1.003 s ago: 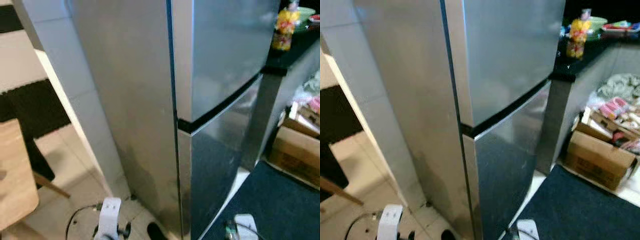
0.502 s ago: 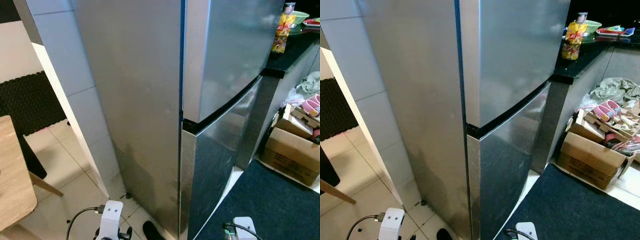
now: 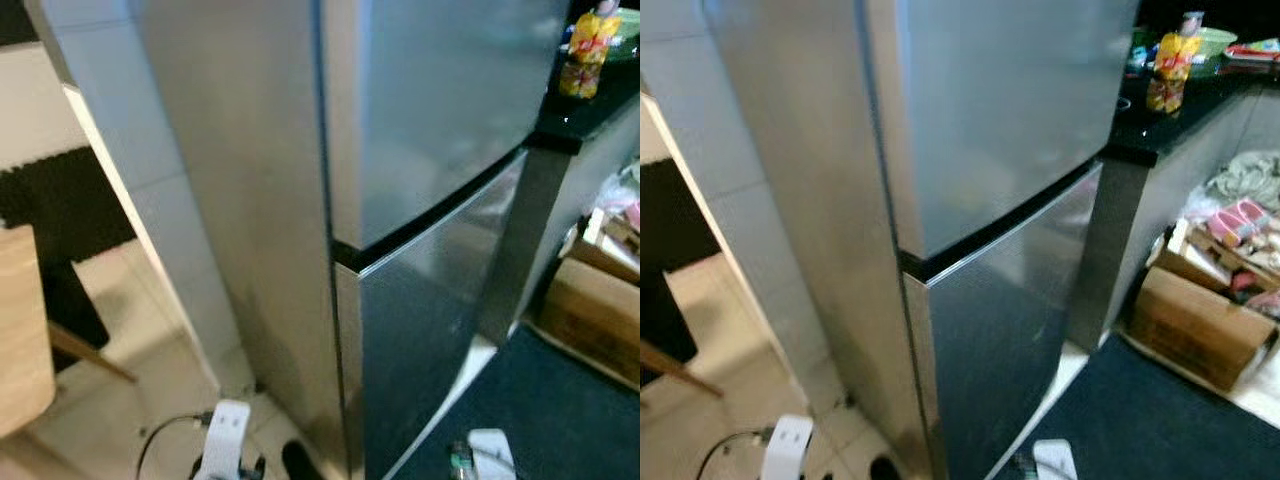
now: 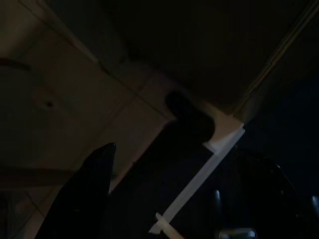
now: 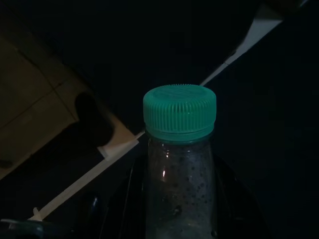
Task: Restocking fridge
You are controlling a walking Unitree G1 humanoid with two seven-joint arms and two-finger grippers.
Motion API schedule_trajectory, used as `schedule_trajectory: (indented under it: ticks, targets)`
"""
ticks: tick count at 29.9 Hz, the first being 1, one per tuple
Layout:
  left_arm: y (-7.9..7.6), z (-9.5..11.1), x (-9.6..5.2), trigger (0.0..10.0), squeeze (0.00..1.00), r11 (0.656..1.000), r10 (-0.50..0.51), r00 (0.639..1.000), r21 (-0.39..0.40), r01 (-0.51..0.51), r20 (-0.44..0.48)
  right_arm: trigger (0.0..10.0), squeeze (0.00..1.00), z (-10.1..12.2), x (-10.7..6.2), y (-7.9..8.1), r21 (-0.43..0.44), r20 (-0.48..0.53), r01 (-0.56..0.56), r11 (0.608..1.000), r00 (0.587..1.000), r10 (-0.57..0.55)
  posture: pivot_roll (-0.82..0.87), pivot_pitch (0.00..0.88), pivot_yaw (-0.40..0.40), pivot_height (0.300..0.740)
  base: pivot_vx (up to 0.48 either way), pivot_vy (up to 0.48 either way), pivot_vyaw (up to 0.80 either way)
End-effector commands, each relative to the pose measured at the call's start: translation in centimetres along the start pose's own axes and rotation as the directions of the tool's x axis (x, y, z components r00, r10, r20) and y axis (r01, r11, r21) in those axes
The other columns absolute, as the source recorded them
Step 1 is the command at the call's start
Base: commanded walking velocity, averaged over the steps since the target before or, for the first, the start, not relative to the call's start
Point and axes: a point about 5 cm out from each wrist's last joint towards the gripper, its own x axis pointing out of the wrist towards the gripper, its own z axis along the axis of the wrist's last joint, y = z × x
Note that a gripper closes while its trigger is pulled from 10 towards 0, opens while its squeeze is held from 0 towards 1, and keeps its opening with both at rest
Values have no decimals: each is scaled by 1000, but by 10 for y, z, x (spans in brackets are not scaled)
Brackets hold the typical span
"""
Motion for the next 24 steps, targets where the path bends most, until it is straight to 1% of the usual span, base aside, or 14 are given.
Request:
schedule_trajectory:
  ticks: [1, 3, 5, 8, 12, 13, 15, 17, 18, 19, 21, 22, 24]
  targets:
    - [5, -1, -1, 10000, 0, 999, 26, 1000, -18, -26, 0, 10000, 0, -6, -1, 2, 10, -19, -4, 1000, 1000, 4, 8, 94, 78, 740, 0, 0, 0]
    - [7, 0, -1, 10000, 0, 998, 40, 999, -44, -40, 6, 10000, 0, -5, -1, 2, 9, -20, -4, 1000, 1000, 5, 7, 95, 78, 740, 0, 0, 0]
    - [7, 1, -1, 10000, 0, 998, 43, 999, -53, -42, 11, 10000, 0, -5, -1, 2, 9, -20, -5, 1000, 1000, 5, 7, 94, 76, 740, 0, 0, 0]
    - [10, 4, -1, 10000, 0, 995, 54, 997, -85, -50, 46, 10000, 0, -5, 0, 2, 7, -20, -5, 1000, 1000, 6, 6, 93, 74, 740, 0, 0, 0]
    - [11, 6, -2, 10000, 0, 994, 59, 996, -94, -53, 62, 10000, 0, -4, 0, 2, 6, -19, -6, 1000, 1000, 6, 6, 93, 74, 740, 0, 0, 0]
    - [13, 10, -1, 0, 0, 993, 54, 995, -112, -44, 89, 10000, 0, -4, 0, 2, 5, -19, -6, 1000, 1000, 6, 6, 92, 69, 740, 0, 0, 0]
    - [17, 25, 0, 0, 0, 989, 37, 986, -148, -13, 164, 10000, 0, -3, 0, 2, 3, -19, -7, 1000, 1000, 7, 8, 92, 65, 740, 0, 0, 0]
    - [18, 33, 0, 0, 0, 987, 25, 978, -158, 9, 206, 10000, 0, -3, 0, 2, 2, -19, -7, 1000, 1000, 7, 8, 92, 65, 740, 0, 0, 0]
    - [16, 42, 0, 0, 0, 985, -20, 968, -160, 62, 250, 10000, 0, -3, 0, 1, 1, -20, -7, 1000, 1000, 7, 9, 93, 63, 740, 0, 0, 0]
    - [14, 47, 0, 0, 0, 982, -52, 959, -159, 99, 278, 10000, 0, -3, 0, 1, 0, -20, -7, 1000, 1000, 7, 9, 93, 63, 740, 0, 0, 0]
    - [9, 59, 0, 0, 0, 976, -123, 934, -131, 175, 337, 10000, 0, -3, 0, 1, -2, -21, -7, 1000, 1000, 7, 8, 92, 63, 740, 0, 0, 0]
    - [6, 67, 0, 0, 0, 968, -163, 915, -119, 220, 369, 10000, 0, -3, 0, 1, -3, -21, -6, 1000, 1000, 6, 7, 91, 63, 740, 0, 0, 0]
    - [5, 70, 1, 0, 0, 966, -174, 909, -116, 233, 378, 10000, 0, -3, 0, 1, -3, -21, -6, 1000, 1000, 6, 7, 91, 63, 740, 0, 0, 0]
